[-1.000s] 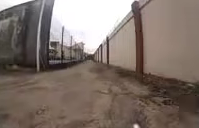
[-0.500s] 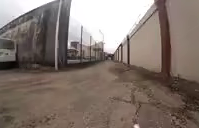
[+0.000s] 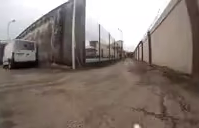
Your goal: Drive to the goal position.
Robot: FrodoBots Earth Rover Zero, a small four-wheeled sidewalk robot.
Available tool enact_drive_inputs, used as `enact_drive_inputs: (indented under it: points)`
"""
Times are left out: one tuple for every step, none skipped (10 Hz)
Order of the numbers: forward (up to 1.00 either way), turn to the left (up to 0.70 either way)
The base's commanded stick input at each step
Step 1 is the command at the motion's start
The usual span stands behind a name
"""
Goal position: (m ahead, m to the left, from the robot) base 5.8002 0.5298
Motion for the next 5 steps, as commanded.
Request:
enact_drive_inputs:
  points:
    - [0.70,0.00]
    - [0.70,0.00]
    - [0.70,0.00]
    - [0.70,0.00]
    - [0.70,0.00]
